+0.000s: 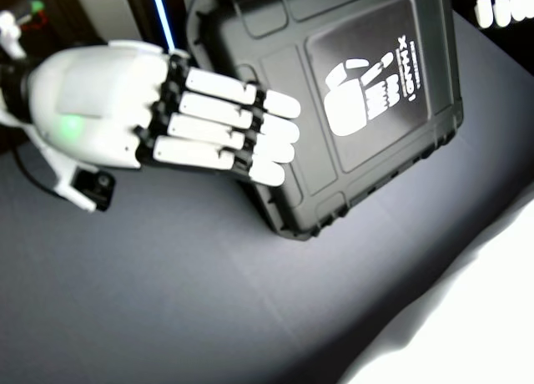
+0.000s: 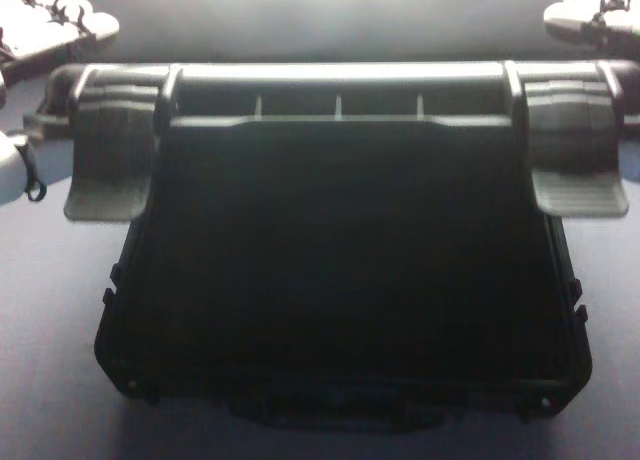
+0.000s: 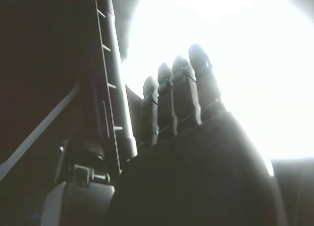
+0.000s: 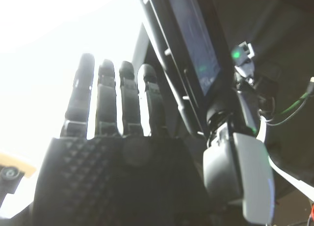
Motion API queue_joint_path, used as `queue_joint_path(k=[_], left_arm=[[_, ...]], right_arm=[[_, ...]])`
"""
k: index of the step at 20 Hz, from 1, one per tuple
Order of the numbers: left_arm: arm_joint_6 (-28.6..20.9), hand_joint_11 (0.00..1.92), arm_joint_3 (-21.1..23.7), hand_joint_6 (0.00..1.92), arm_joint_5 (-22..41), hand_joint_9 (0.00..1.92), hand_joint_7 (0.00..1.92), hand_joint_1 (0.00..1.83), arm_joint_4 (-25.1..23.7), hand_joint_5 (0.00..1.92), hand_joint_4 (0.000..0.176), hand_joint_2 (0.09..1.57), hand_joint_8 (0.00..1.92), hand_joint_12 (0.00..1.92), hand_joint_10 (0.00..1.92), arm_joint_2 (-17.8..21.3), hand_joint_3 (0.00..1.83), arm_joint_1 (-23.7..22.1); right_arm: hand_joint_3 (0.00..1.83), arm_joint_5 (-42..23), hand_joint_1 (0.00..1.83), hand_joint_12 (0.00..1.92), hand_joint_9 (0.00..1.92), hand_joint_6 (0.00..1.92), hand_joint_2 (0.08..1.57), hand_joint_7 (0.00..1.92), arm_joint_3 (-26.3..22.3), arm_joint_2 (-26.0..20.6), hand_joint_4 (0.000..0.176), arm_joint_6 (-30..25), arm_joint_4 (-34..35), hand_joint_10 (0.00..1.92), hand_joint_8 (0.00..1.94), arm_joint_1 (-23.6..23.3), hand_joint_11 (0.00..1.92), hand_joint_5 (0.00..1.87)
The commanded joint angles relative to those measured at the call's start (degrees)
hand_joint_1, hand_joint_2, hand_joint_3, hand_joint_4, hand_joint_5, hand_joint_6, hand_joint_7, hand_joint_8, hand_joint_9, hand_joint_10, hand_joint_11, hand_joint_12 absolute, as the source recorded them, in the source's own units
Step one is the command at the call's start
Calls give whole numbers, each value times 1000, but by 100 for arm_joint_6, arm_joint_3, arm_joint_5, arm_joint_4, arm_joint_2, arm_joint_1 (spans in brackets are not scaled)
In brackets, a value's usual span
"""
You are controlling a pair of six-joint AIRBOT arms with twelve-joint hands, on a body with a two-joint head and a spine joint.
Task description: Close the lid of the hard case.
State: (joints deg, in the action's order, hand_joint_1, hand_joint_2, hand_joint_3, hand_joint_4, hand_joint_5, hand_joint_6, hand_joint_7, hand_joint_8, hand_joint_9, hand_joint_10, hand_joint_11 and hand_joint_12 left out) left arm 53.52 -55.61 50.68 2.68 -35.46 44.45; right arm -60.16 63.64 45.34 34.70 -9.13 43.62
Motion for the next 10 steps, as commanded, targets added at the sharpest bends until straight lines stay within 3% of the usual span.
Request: queue_joint_path(k=[1, 2, 4, 5, 6, 7, 8, 9, 10], left_arm=[[-79, 0, 10, 1, 664, 138, 172, 0, 87, 177, 0, 1441, 1, 372, 1, 102, 7, -5], [-134, 0, 43, 2, 661, 147, 177, 0, 36, 181, 0, 1445, 2, 412, 3, 138, 5, 46], [-193, 0, 116, 0, 657, 146, 176, 0, -66, 176, 0, 1459, 1, 440, 2, 187, 6, 121], [-239, 0, 140, 0, 646, 137, 165, 0, -123, 168, 0, 1450, 0, 440, 0, 195, 1, 148], [-313, 0, 152, 2, 609, 163, 183, 0, -195, 189, 0, 1444, 2, 523, 3, 195, 0, 171], [-410, 0, 159, 1, 534, 164, 184, 0, -291, 189, 0, 1447, 1, 477, 2, 194, 1, 187], [-448, 0, 161, 0, 498, 170, 198, 0, -330, 188, 0, 1444, 4, 437, 2, 194, 0, 191], [-516, 0, 169, 0, 433, 184, 202, 0, -411, 186, 0, 1465, 3, 405, 5, 194, 5, 204], [-565, 0, 182, 3, 398, 191, 197, 0, -471, 158, 0, 1492, 1, 314, 5, 198, 11, 227]], right_arm=[[0, -746, 136, 454, 140, 2, 1247, 182, -8, -70, 9, -73, 261, 0, 0, -11, 0, 219], [1, -746, 114, 418, 137, 1, 1252, 183, -37, -100, 17, -103, 208, 0, 0, 36, 0, 217], [4, -746, 77, 478, 158, 1, 1280, 199, -105, -161, 14, -168, 82, 3, 2, 114, 0, 226], [2, -745, 48, 502, 167, 0, 1281, 200, -143, -187, 33, -207, 8, 4, 1, 168, 0, 224], [7, -745, 44, 320, 115, 5, 1306, 170, -169, -203, 55, -235, -37, 11, 6, 210, 0, 189], [6, -744, 52, 244, 107, 4, 1318, 168, -202, -223, 57, -294, -86, 8, 5, 305, 0, 185], [0, -744, 138, 413, 143, 0, 1334, 177, -216, -240, 15, -319, -96, 1, 3, 348, 0, 211], [4, -745, 234, 329, 103, 0, 1362, 159, -239, -255, 0, -360, -100, 1, 2, 446, 0, 208], [1, -745, 220, 390, 110, 1, 1364, 164, -253, -267, 0, -400, -100, 3, 2, 538, 0, 211]])
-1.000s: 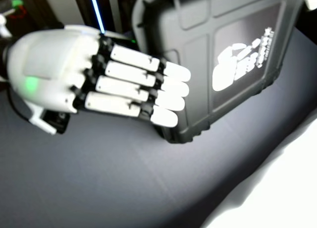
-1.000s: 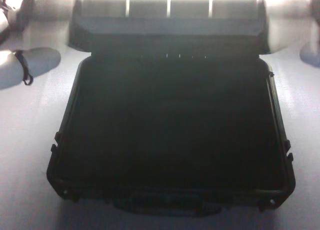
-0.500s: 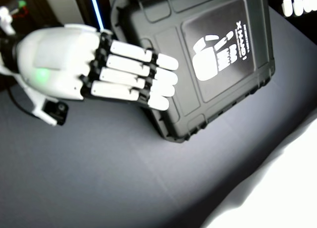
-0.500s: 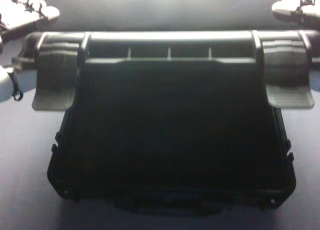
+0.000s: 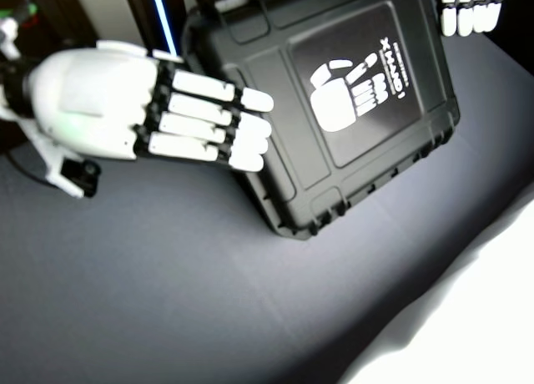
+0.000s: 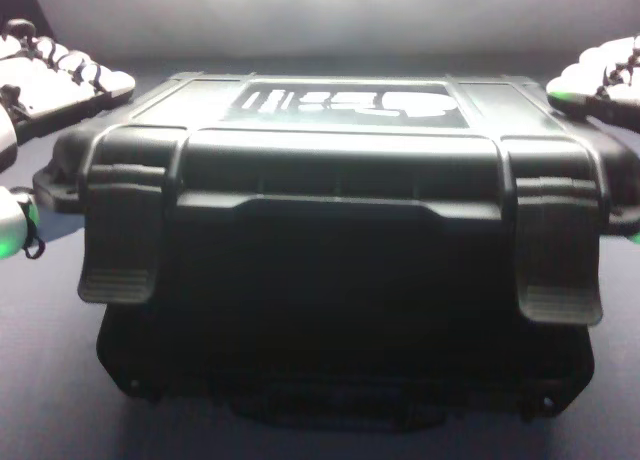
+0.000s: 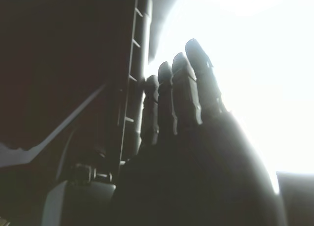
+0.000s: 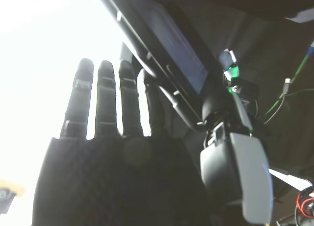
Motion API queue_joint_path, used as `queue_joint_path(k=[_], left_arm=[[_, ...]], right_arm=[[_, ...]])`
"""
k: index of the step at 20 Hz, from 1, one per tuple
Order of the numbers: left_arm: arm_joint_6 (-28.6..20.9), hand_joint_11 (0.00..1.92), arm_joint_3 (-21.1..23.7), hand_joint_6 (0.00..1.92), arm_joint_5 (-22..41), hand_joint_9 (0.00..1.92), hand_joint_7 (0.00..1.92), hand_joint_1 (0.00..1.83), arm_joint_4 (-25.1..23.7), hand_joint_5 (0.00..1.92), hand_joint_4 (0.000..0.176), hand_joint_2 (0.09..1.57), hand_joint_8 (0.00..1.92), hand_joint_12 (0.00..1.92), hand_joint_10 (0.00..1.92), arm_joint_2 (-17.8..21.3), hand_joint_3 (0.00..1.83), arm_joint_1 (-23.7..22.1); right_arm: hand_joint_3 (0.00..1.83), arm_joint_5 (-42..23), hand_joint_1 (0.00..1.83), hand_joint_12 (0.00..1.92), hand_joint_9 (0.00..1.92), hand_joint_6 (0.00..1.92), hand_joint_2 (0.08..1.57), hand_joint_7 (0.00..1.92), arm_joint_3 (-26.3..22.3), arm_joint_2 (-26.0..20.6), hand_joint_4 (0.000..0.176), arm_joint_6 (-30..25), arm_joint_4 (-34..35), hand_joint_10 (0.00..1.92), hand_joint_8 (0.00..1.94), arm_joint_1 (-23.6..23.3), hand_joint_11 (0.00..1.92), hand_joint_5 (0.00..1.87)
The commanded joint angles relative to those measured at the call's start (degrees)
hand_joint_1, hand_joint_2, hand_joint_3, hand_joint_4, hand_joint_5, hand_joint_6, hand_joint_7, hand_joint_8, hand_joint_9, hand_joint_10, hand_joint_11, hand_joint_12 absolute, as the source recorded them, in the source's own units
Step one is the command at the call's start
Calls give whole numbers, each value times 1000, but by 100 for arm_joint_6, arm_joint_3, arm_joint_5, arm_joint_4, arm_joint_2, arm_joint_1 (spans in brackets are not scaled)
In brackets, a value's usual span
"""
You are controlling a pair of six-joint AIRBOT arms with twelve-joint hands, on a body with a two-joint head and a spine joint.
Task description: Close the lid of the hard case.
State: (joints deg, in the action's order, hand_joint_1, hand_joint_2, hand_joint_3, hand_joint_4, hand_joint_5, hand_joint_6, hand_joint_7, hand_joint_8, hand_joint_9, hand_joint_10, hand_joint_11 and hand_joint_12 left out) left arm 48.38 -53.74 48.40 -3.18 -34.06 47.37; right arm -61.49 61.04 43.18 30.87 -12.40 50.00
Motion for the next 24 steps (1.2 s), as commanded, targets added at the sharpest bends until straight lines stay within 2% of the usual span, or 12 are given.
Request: queue_joint_path(k=[1, 2, 4, 9, 10, 12, 14, 15, 16, 18, 21, 24], left_arm=[[-85, 0, 17, 3, 593, 175, 180, 0, 67, 141, 0, 1509, 2, 225, 4, 73, 11, -35], [-103, 0, 35, 2, 576, 162, 178, 0, 34, 136, 0, 1503, 3, 205, 0, 94, 6, -22], [-227, 0, 128, 1, 551, 149, 172, 1, -95, 149, 0, 1402, 1, 430, 0, 233, 0, 78], [-234, 0, 361, 0, 677, 161, 180, 151, -103, 144, 0, 1475, 0, 389, 1, 599, 10, 396], [-235, 0, 391, 3, 712, 111, 133, 203, -80, 117, 0, 1511, 7, 226, 7, 673, 16, 467], [-235, 0, 458, 1, 848, 99, 97, 273, 26, 85, 0, 1542, 2, 130, 3, 847, 11, 638], [-232, 0, 502, 3, 936, 145, 137, 312, 120, 109, 0, 1553, 5, 247, 3, 959, 2, 743], [-175, 0, 507, 2, 984, 198, 188, 301, 159, 151, 0, 1546, 4, 417, 6, 952, 0, 741], [-120, 0, 522, 2, 1074, 198, 188, 301, 201, 151, 0, 1546, 4, 417, 6, 934, 0, 728], [-96, 0, 466, 3, 1296, 157, 150, 241, 148, 128, 0, 1537, 1, 337, 1, 655, 0, 523], [-101, 0, 404, 2, 1267, 147, 125, 242, -6, 93, 0, 1540, 1, 200, 3, 404, 0, 292], [-129, 0, 336, 6, 1171, 141, 136, 137, -188, 119, 0, 1519, 4, 226, 0, 129, 0, 56]], right_arm=[[0, -612, 215, 442, 119, 2, 1358, 175, -3, -65, 0, -70, 225, 4, 4, 27, 0, 203], [0, -612, 169, 462, 129, 1, 1336, 188, -14, -84, 0, -111, 218, 6, 6, 126, 0, 185], [0, -609, 144, 494, 143, 0, 1297, 218, -85, -258, 0, -197, 162, 2, 3, 418, 0, 174], [0, -591, 235, 466, 105, 0, 1277, 180, -243, -579, 0, -215, 138, 1, 0, 756, 2, 125], [4, -591, 241, 474, 121, 1, 1290, 187, -245, -584, 0, -215, 136, 7, 4, 764, 18, 125], [3, -599, 243, 478, 117, 0, 1291, 181, -243, -582, 0, -214, 135, 4, 1, 761, 16, 122], [0, -616, 207, 475, 100, 0, 1281, 168, -249, -576, 0, -214, 113, 0, 0, 757, 7, 112], [0, -636, 234, 449, 94, 0, 1283, 163, -250, -560, 0, -214, 113, 1, 0, 757, 0, 103], [0, -668, 234, 449, 94, 0, 1283, 163, -248, -538, 0, -212, 113, 1, 0, 740, 0, 103], [0, -892, 196, 355, 83, 0, 1262, 141, -189, -371, 8, -208, 109, 0, 0, 599, 0, 110], [0, -979, 216, 372, 95, 5, 1270, 126, -134, -187, 0, -208, 18, 4, 0, 423, 33, 132], [0, -980, 189, 323, 186, 1, 1282, 175, -105, 15, 0, -208, -123, 1, 2, 228, 192, 139]])
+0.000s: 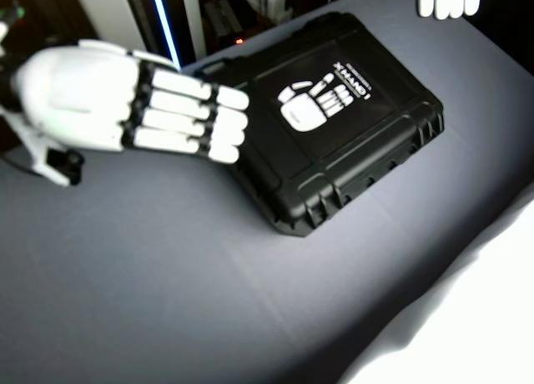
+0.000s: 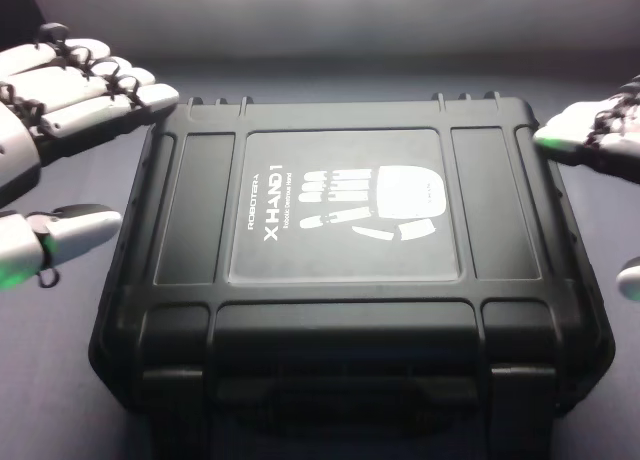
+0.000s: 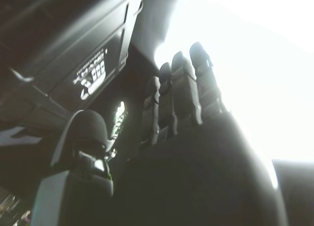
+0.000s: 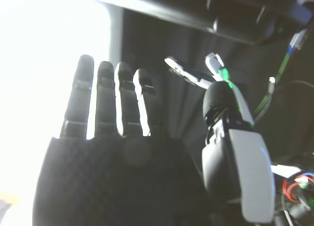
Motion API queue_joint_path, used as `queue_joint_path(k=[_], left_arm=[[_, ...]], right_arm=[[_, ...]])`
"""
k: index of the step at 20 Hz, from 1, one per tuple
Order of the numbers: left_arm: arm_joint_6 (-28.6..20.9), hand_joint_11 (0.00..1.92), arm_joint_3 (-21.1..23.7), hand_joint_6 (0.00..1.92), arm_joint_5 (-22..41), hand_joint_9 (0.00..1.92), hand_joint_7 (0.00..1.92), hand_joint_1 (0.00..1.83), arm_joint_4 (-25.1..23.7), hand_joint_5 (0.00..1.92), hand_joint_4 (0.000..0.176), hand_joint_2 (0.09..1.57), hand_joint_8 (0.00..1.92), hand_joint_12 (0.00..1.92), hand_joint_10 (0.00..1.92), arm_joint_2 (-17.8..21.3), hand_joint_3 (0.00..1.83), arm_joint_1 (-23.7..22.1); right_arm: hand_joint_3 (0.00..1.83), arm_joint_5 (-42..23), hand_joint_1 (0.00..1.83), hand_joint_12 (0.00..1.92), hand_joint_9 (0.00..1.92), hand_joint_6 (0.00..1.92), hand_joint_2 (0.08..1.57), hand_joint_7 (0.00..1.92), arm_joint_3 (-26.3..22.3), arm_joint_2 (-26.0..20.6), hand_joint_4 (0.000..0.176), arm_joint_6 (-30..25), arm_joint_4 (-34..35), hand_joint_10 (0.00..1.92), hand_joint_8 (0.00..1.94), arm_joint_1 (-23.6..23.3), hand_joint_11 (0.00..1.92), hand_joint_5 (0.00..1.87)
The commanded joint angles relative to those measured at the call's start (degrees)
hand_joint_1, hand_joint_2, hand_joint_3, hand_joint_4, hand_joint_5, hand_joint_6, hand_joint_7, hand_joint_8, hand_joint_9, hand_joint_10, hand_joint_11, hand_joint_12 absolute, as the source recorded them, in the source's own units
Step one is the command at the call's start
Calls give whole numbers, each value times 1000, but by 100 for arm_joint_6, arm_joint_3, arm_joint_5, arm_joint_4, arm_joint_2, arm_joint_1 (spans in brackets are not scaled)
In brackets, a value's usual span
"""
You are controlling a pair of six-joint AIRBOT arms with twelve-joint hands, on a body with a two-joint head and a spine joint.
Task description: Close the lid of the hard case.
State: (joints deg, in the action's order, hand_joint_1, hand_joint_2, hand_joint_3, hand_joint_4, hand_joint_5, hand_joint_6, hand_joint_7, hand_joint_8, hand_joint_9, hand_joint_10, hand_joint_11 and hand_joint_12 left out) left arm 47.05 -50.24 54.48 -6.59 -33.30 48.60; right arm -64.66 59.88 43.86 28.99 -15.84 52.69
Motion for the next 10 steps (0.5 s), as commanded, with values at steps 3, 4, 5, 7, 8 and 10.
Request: queue_joint_path(k=[3, 4, 5, 7, 8, 10], left_arm=[[-29, 0, -143, 1, 864, 226, 224, 178, 298, 124, 0, 1503, 1, 502, 4, -311, 0, -104], [-30, 0, -167, 2, 944, 237, 225, 187, 342, 128, 0, 1491, 0, 576, 4, -386, 0, -103], [-29, 0, -208, 5, 1079, 238, 230, 204, 435, 142, 0, 1487, 2, 594, 3, -538, 0, -90], [-28, 0, -300, 4, 1557, 188, 196, 240, 815, 133, 0, 1488, 9, 391, 16, -841, 0, 89], [-28, 0, -329, 11, 1869, 185, 209, 333, 1031, 172, 0, 1517, 10, 365, 13, -966, 6, 231], [-35, 0, -356, 2, 2452, 143, 176, 335, 1459, 169, 0, 1558, 3, 284, 2, -1156, 16, 553]], right_arm=[[1, -668, 120, 126, 189, 0, 1271, 178, 98, 160, 0, -33, 219, 0, 0, -160, 251, 119], [2, -668, 155, 96, 166, 0, 1278, 150, 107, 197, 12, -36, 214, 0, 0, -170, 235, 87], [0, -671, 133, 61, 149, 15, 1272, 156, 118, 244, 0, -36, 214, 0, 3, -178, 181, 138], [0, -747, 114, 23, 104, 12, 1260, 137, 162, 363, 0, -35, 321, 0, 0, -185, 119, 158], [0, -841, 121, 10, 80, 10, 1252, 120, 203, 442, 0, -35, 454, 0, 0, -184, 90, 159], [0, -1128, 163, 16, 78, 3, 1251, 123, 291, 612, 0, -35, 756, 1, 1, -184, 105, 159]])
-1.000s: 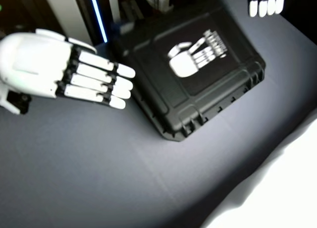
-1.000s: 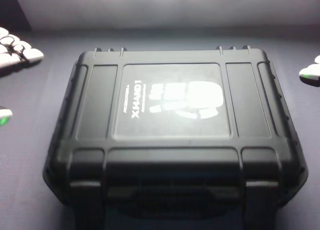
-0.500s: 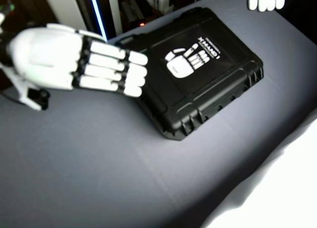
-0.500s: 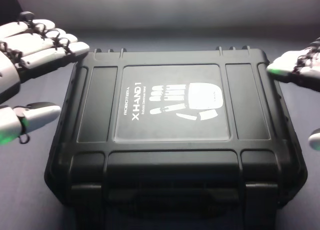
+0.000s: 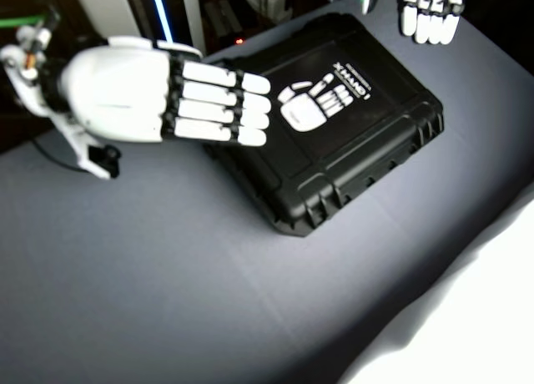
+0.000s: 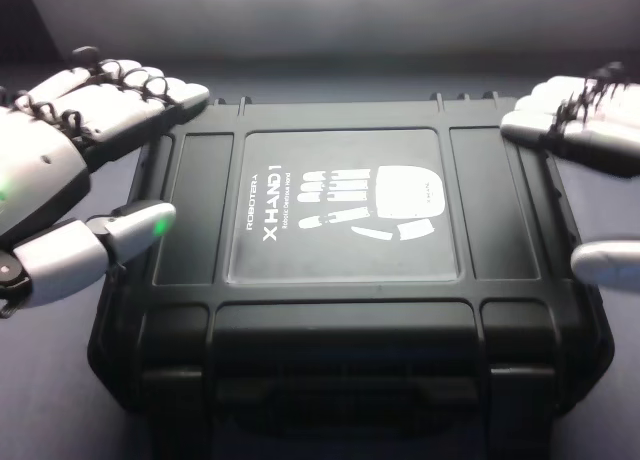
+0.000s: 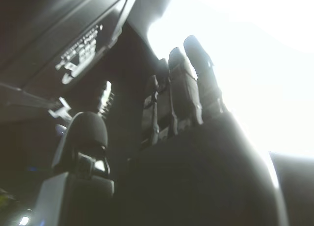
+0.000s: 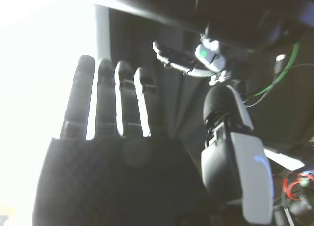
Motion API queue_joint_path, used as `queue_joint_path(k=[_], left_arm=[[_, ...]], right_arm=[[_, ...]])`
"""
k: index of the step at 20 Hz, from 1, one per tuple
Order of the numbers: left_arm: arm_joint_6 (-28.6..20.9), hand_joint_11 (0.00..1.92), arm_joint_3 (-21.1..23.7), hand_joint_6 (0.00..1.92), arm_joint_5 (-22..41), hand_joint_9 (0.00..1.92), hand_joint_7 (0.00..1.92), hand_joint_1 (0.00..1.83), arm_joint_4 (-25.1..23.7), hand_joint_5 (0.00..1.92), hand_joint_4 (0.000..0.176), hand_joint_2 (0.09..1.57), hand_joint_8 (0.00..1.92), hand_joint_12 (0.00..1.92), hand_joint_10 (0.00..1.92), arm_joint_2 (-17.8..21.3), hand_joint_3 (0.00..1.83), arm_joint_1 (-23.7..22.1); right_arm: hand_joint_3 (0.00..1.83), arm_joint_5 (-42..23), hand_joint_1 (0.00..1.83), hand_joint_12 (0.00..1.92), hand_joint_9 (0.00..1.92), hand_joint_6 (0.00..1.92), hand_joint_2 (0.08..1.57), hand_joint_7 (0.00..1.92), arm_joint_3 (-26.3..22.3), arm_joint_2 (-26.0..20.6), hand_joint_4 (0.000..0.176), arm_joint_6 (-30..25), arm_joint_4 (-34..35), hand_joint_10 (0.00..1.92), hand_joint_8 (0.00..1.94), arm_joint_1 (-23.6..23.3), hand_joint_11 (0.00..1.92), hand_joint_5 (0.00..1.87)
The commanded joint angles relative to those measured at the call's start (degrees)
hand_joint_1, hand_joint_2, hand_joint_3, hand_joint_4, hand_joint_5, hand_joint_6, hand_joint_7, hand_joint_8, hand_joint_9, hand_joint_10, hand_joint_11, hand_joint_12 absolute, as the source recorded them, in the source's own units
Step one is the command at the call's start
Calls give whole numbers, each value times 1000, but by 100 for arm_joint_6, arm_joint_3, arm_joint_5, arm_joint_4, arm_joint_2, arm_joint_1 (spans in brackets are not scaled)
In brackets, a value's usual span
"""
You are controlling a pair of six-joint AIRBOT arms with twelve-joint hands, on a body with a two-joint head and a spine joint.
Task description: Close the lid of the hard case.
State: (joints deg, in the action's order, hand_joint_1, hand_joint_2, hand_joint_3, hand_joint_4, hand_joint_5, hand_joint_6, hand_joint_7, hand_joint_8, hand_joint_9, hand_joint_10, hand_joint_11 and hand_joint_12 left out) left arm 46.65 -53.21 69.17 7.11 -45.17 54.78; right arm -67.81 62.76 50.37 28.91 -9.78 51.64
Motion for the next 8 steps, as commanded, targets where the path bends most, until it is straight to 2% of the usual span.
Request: queue_joint_path(k=[1, 2, 3, 4, 5, 7, 8], left_arm=[[-7, 0, -61, 2, 1098, 136, 168, 291, 166, 162, 0, 1568, 1, 285, 0, -3, 16, -6], [-27, 0, -65, 3, 1221, 135, 173, 283, 235, 165, 0, 1559, 3, 281, 0, -41, 9, 34], [-31, 0, -65, 3, 1250, 131, 177, 277, 250, 170, 0, 1544, 3, 260, 0, -50, 2, 40], [-58, 0, -65, 4, 1400, 126, 179, 249, 309, 178, 0, 1523, 2, 218, 0, -96, 0, 55], [-74, 0, -64, 1, 1508, 88, 160, 237, 347, 173, 0, 1519, 4, 90, 8, -130, 0, 66], [-101, 0, -64, 0, 1713, 34, 127, 219, 421, 146, 0, 1508, 0, 3, 0, -194, 0, 116], [-129, 0, -56, 2, 1870, 22, 112, 286, 485, 151, 0, 1513, 3, 0, 2, -231, 0, 179]], right_arm=[[5, -938, 157, 17, 73, 0, 1266, 121, 17, 19, 0, -21, 273, 0, 0, -78, 106, 151], [5, -1090, 95, 27, 119, 7, 1269, 166, 12, 81, 0, 17, 409, 14, 14, -70, 126, 173], [7, -1136, 159, 34, 148, 15, 1285, 202, 7, 100, 0, 29, 452, 19, 19, -65, 139, 210], [0, -1401, 203, 33, 145, 20, 1255, 207, -18, 181, 24, 84, 698, 12, 14, 9, 134, 240], [0, -1576, 217, 23, 133, 15, 1251, 201, -21, 230, 35, 85, 852, 5, 9, 83, 111, 237], [3, -1748, 198, 15, 125, 2, 1273, 198, -22, 288, 23, 85, 1011, 0, 3, 177, 91, 220], [7, -1792, 198, 12, 120, 0, 1283, 195, -22, 304, 30, 85, 1049, 0, 2, 201, 83, 211]])
